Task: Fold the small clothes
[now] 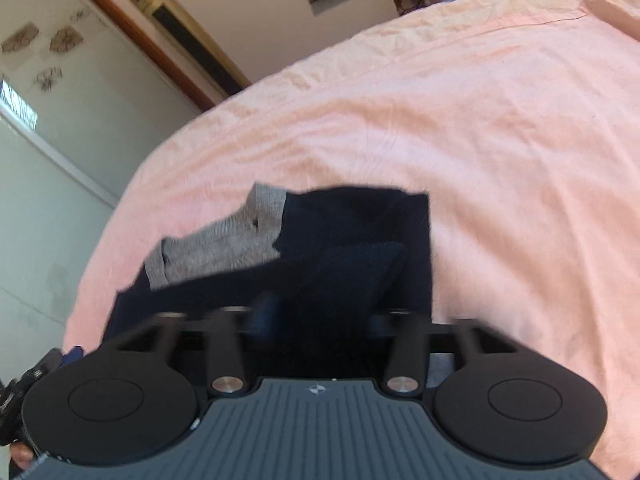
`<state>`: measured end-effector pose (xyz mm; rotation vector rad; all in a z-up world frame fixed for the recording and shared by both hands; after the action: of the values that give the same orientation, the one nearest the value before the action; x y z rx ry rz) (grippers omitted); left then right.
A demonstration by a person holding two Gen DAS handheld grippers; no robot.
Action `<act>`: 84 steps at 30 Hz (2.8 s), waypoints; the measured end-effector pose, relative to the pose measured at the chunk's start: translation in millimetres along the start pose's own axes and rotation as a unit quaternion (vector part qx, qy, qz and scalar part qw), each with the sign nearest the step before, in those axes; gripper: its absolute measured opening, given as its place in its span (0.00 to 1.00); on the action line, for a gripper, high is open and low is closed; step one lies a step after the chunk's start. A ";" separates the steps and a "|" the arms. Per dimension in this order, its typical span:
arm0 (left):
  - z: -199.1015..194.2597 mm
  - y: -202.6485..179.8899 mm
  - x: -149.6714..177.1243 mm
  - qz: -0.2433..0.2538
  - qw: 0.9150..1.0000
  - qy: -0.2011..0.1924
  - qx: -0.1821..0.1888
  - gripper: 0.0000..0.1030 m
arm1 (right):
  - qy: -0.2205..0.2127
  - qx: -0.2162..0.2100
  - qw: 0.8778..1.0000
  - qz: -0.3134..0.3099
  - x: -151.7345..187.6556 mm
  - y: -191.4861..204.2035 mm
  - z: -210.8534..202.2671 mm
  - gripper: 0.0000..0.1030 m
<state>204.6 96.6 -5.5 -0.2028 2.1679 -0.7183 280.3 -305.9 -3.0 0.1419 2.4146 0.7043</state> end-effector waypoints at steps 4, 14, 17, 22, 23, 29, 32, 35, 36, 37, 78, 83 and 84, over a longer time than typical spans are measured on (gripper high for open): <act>29.6 17.4 1.3 -0.032 0.999 0.041 0.004 0.80 | -0.053 0.031 0.998 0.004 -15.8 -16.3 -10.1 0.92; 55.2 5.5 -1.1 0.020 0.997 0.066 -0.021 0.23 | -0.009 0.053 0.993 -0.101 -12.1 -4.3 43.8 0.83; 56.5 -0.4 0.6 0.062 0.995 0.053 -0.049 0.11 | -0.002 0.051 0.990 -0.131 -9.3 1.4 41.9 0.50; 54.0 -30.0 4.4 0.171 0.979 0.022 -0.105 0.09 | 0.018 0.038 0.988 -0.147 -9.4 8.7 38.0 0.18; 53.3 -33.8 2.7 0.179 0.978 0.020 -0.105 0.09 | 0.011 0.040 0.988 -0.148 -11.9 11.7 34.9 0.18; 51.5 -51.6 -41.3 0.204 0.973 -0.004 -0.106 0.08 | -0.045 0.033 0.987 -0.148 -48.8 23.0 8.2 0.17; 61.0 -61.7 -66.4 0.213 0.970 -0.029 -0.113 0.08 | -0.064 0.040 0.988 -0.138 -70.9 23.6 7.5 0.16; 92.9 -46.9 -67.4 0.226 0.964 -0.002 -0.142 0.09 | -0.071 0.047 0.990 -0.116 -83.5 18.4 20.3 0.16; 104.1 -36.4 -60.8 0.219 0.964 0.016 -0.153 0.09 | -0.075 0.054 0.990 -0.105 -84.2 13.9 28.3 0.16; 107.8 -27.1 -55.3 0.212 0.962 0.018 -0.174 0.09 | -0.075 0.069 0.990 -0.095 -81.8 8.6 38.3 0.18; -75.4 3.6 75.8 0.218 0.961 0.029 -0.165 0.06 | -0.017 0.054 0.996 -0.068 96.2 -44.8 -69.3 0.06; -107.9 8.6 79.5 0.112 0.990 0.056 -0.060 0.23 | 0.001 -0.007 1.000 0.003 102.1 -43.4 -88.2 0.44; -116.1 10.3 85.2 0.088 0.993 0.064 -0.039 0.29 | -0.006 -0.015 1.000 0.004 105.4 -42.5 -96.9 0.56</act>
<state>62.7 122.6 -10.0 -0.0051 2.3035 -0.5589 141.2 -358.5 -16.0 0.1442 2.3923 0.7411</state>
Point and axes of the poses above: each gripper's, at about its wrist camera, not at the fingertips, and z roughly the way its jaws point, y to its left, x to its underside, the point moved 6 cm from there along z, roughly the way its jaws point, and after that the axes turned 4 degrees about x, right-handed, at the moved point
